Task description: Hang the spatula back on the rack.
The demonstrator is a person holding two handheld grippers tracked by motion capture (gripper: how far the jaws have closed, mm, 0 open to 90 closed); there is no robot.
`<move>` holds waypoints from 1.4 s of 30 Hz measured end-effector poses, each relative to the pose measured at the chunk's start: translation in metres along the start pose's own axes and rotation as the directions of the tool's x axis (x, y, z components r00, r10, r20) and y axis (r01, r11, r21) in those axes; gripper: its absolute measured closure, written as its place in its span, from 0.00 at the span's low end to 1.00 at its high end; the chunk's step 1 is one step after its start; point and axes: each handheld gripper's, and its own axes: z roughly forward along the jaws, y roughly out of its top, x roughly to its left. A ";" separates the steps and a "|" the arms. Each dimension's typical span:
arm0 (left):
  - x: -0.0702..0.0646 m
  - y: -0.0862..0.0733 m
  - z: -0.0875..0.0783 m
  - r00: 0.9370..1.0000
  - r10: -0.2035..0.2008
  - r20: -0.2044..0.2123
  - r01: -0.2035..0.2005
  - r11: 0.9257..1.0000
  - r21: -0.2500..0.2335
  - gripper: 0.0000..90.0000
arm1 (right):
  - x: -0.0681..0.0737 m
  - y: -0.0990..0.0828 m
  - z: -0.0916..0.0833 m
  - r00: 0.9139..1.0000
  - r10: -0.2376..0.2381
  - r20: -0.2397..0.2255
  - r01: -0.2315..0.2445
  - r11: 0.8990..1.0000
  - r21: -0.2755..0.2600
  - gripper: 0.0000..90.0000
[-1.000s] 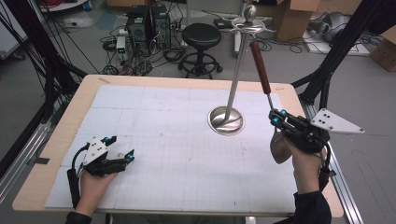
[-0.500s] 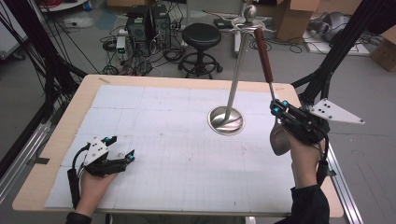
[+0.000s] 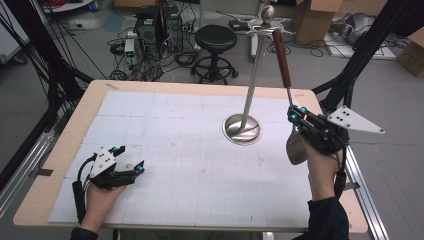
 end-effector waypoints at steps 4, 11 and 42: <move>0.000 0.000 0.000 1.000 0.002 0.001 -0.002 1.000 0.001 0.18 | 0.000 -0.001 0.003 1.000 -0.003 0.014 0.002 1.000 0.018 0.95; 0.000 0.000 0.000 1.000 0.006 0.001 -0.006 1.000 0.003 0.18 | -0.001 -0.004 0.010 1.000 0.002 0.016 -0.002 1.000 0.030 0.95; -0.001 0.000 0.000 1.000 0.012 0.003 -0.012 1.000 0.002 0.18 | -0.008 0.002 0.060 0.999 0.045 -0.015 -0.042 0.985 0.168 0.95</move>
